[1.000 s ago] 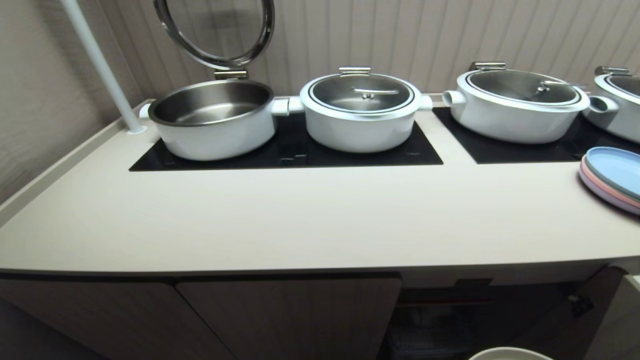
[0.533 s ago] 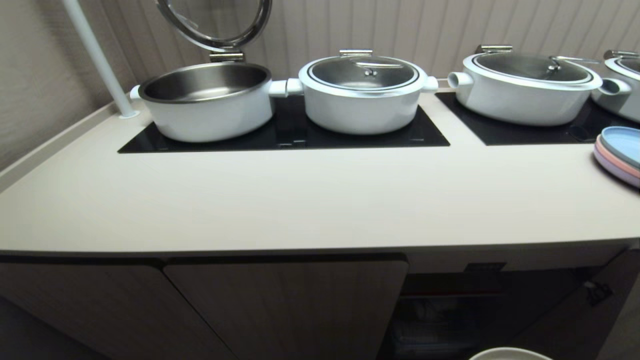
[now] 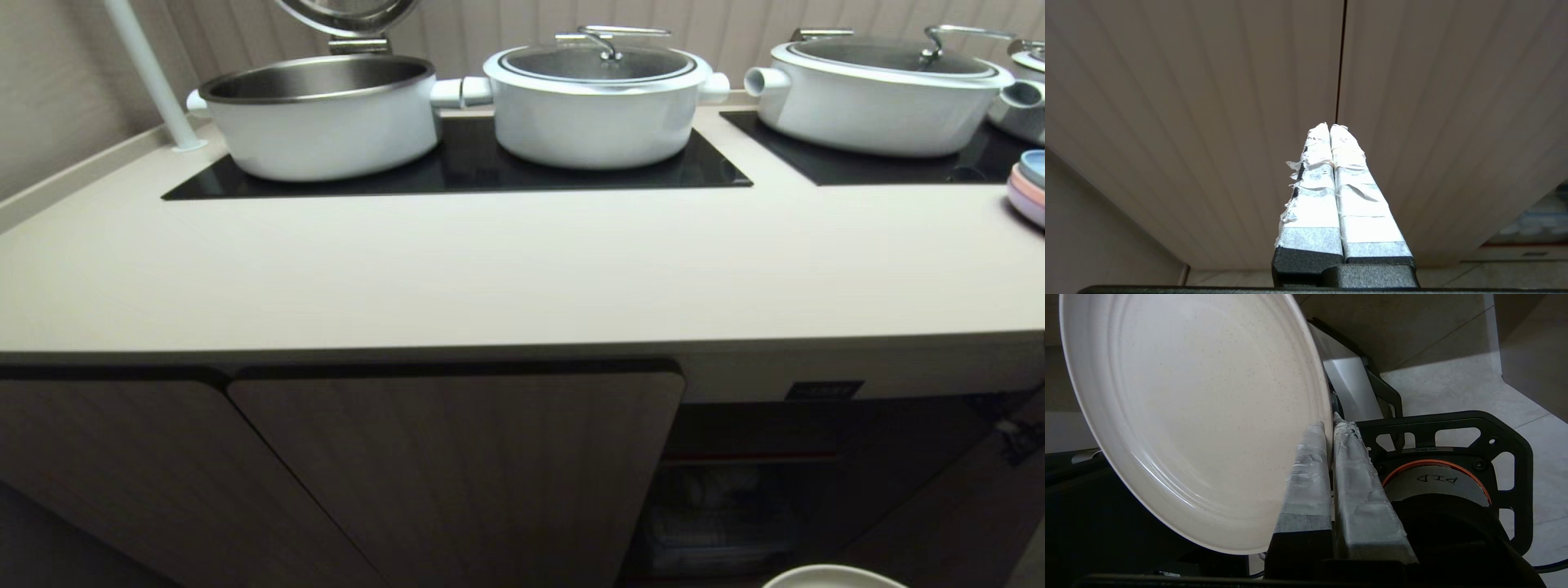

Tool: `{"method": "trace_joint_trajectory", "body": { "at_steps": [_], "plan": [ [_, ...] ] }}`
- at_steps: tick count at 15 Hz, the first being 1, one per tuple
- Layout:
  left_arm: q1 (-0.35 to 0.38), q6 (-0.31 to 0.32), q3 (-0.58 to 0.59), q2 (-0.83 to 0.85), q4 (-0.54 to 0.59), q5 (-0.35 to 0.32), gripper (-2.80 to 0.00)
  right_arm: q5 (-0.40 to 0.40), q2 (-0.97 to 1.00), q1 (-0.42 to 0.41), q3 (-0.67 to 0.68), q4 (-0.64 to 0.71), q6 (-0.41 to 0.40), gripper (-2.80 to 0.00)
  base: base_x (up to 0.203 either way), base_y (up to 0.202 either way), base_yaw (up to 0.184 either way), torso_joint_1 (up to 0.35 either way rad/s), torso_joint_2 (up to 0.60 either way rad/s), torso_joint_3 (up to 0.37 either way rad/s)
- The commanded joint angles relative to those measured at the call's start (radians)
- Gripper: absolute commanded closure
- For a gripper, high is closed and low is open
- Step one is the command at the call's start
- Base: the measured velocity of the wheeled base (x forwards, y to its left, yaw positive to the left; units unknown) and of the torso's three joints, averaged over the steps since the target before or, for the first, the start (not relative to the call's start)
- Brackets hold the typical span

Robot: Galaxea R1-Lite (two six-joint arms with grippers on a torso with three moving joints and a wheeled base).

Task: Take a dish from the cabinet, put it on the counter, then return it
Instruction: Put it back into the cabinet

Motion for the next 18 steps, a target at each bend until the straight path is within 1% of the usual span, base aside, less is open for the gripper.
{"method": "trace_joint_trajectory", "body": {
  "at_steps": [1, 10, 18],
  "plan": [
    [0.0, -0.001, 0.0, 0.0, 0.0, 0.0, 0.0, 0.002, 0.0, 0.0, 0.0, 0.005, 0.003, 0.0, 0.0, 0.0, 0.0, -0.209, 0.5, 0.282],
    [0.0, -0.001, 0.0, 0.0, 0.0, 0.0, 0.0, 0.002, 0.001, 0.0, 0.0, 0.004, 0.003, 0.0, 0.0, 0.0, 0.0, -0.197, 0.49, 0.284],
    [0.0, -0.001, 0.0, 0.0, 0.0, 0.0, 0.0, 0.002, 0.001, -0.001, 0.003, 0.005, 0.013, 0.0, 0.0, 0.0, 0.0, -0.148, 0.46, 0.308]
  ]
}}
